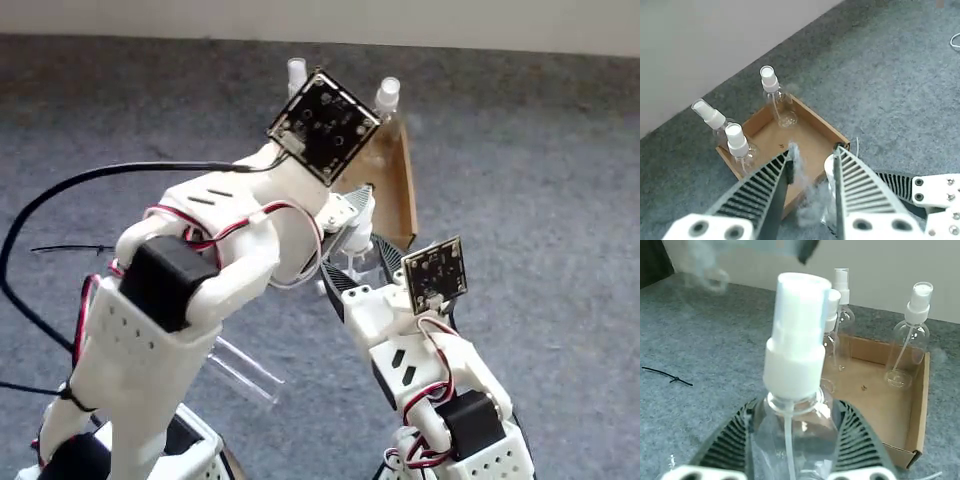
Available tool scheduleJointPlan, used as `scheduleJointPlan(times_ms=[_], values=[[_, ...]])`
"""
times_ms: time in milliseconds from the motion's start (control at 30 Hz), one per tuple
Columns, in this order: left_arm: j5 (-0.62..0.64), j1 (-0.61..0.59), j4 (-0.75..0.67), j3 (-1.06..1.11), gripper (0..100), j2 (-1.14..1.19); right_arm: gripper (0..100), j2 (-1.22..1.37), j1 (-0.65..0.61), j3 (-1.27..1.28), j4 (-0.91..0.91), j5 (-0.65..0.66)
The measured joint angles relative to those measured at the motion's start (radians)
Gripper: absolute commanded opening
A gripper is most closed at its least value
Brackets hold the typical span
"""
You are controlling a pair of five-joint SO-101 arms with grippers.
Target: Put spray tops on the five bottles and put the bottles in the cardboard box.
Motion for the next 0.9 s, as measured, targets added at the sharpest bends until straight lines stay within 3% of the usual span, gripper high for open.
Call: scheduleJointPlan(times_ms=[900], values=[[-0.005,-0.008,0.069,0.068,13,-0.011,0.4,0.003,0.002,0.005,0.002,0.003]])
